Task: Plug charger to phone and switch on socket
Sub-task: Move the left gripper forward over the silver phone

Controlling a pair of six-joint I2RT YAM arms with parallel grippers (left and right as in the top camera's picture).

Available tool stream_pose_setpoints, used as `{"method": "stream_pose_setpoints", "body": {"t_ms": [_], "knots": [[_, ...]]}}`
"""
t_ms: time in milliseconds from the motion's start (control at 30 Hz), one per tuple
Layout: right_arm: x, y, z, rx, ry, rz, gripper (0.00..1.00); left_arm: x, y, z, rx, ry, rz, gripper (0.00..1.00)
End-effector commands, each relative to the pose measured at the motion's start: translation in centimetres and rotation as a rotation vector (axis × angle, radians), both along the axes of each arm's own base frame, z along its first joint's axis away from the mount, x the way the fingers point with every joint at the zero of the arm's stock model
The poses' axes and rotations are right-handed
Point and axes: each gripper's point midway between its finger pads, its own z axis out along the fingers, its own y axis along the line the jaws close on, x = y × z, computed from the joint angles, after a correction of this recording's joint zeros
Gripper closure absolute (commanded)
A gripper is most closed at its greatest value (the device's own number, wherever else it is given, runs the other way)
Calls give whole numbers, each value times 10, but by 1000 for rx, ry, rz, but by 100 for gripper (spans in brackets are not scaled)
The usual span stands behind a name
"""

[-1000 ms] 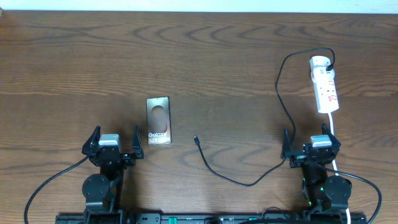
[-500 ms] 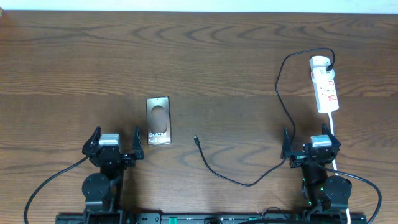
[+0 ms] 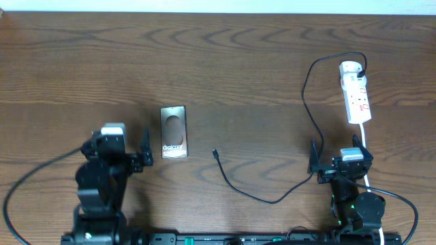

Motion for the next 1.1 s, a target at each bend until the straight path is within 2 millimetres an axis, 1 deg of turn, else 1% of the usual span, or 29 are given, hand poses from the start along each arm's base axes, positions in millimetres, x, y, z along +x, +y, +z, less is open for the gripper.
{"method": "stream_pose_setpoints", "body": {"t_ms": [0, 133, 233, 433, 533, 633, 700, 767, 867, 1067], "knots": [[0, 1, -1, -3, -1, 1, 1, 10, 2, 26, -11, 33, 11, 1], [0, 1, -1, -4, -1, 1, 1, 21, 2, 46, -14, 135, 11, 1], [0, 1, -1, -3, -1, 1, 1, 25, 2, 51, -15, 241, 12, 1], [0, 1, -1, -4, -1, 1, 1, 33, 1, 50, -25, 521, 7, 1], [0, 1, -1, -3, -1, 1, 1, 40, -12, 46, -74, 613, -51, 1], [0, 1, -1, -4, -1, 1, 1, 51, -26, 33, -134, 665, -116, 1], [0, 1, -1, -3, -1, 1, 1, 55, -28, 21, -150, 707, -117, 1], [0, 1, -1, -3, -1, 1, 1, 55, -32, 8, -173, 760, -130, 1], [0, 1, -1, -3, -1, 1, 1, 58, -44, -6, -230, 819, -179, 1], [0, 1, -1, -3, -1, 1, 1, 68, -49, -47, -244, 949, -180, 1]]}}
